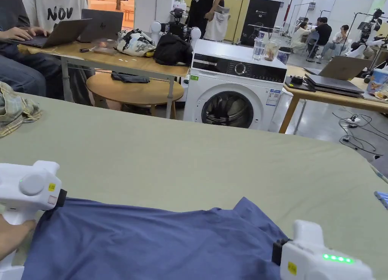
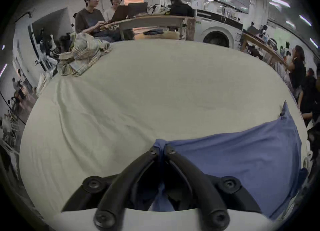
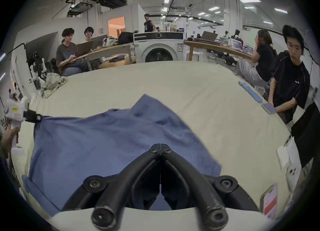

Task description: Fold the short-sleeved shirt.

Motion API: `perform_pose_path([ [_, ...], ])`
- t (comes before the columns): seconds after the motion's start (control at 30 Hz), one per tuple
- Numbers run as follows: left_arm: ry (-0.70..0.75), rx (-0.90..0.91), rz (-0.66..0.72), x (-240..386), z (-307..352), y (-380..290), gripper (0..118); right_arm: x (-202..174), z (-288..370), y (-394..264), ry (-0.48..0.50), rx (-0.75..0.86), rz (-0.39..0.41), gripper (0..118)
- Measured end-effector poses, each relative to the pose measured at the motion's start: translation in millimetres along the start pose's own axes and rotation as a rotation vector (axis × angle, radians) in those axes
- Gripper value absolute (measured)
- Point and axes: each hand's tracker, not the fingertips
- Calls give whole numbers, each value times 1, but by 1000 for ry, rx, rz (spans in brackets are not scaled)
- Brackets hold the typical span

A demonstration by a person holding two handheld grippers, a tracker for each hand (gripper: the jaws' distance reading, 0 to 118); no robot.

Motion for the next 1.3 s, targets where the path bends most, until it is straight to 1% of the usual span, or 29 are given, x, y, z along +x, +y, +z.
perform_pose_path([
  [0.03,4,4,4,-2,5,-2,0,8,-9,12,3,-17,3,9],
  [0.1,2,8,5,-8,14,-7,0,23,-29,36,-4,-50,-13,40],
  [0.13,0,8,12,-13,15,-7,0,29,-40,44,-5,-56,-12,50],
  [0.17,0,8,15,-15,18,-11,0,34,-54,53,-19,-87,-11,53],
  [0.2,8,5,24,-17,20,-13,0,38,-66,60,-45,-125,13,53],
  [0.23,4,7,32,-20,22,-17,0,41,-77,65,-31,-156,31,53],
  [0.33,-5,-2,44,-22,19,-21,0,45,-109,69,43,-251,55,53],
  [0.37,-4,0,43,-21,19,-24,0,43,-117,67,31,-275,68,53],
  [0.43,-5,-3,44,-23,19,-26,0,43,-133,64,51,-317,79,53],
  [0.47,-6,-2,46,-23,19,-27,0,43,-142,62,31,-335,88,53],
  [0.53,-7,-4,52,-22,20,-29,0,46,-153,56,36,-366,71,53],
  [0.57,-8,-7,52,-22,20,-30,0,48,-157,55,54,-378,43,53],
  [0.63,-8,-8,51,-23,21,-31,0,48,-151,56,51,-345,23,51],
  [0.67,-8,-9,53,-22,23,-32,0,45,-153,56,49,-343,36,46],
  [0.73,-9,-10,50,-21,24,-32,0,37,-154,51,38,-319,85,26],
  [0.77,-7,-8,44,-20,24,-32,0,33,-152,50,39,-312,101,9],
  [0.8,-7,-8,43,-19,27,-33,0,29,-151,48,36,-307,112,0],
  [0.83,-8,-6,45,-18,28,-33,0,27,-149,47,54,-309,121,0],
  [0.87,-11,-2,47,-18,30,-33,0,26,-146,46,34,-302,136,0],
  [0.9,-10,0,49,-19,31,-32,0,28,-141,48,44,-294,142,0],
  [1.03,-19,45,55,-21,48,-27,0,45,-102,64,31,-160,51,0],
  [1.1,-34,84,55,-20,66,-23,0,52,-73,77,31,-93,40,0],
  [1.17,-40,121,43,-18,81,-17,0,57,-45,87,22,-18,50,0],
  [1.23,-37,170,30,-14,106,-9,0,61,-17,96,34,12,44,0],
  [1.3,-61,218,49,-14,132,0,0,65,14,104,36,73,36,0],
])
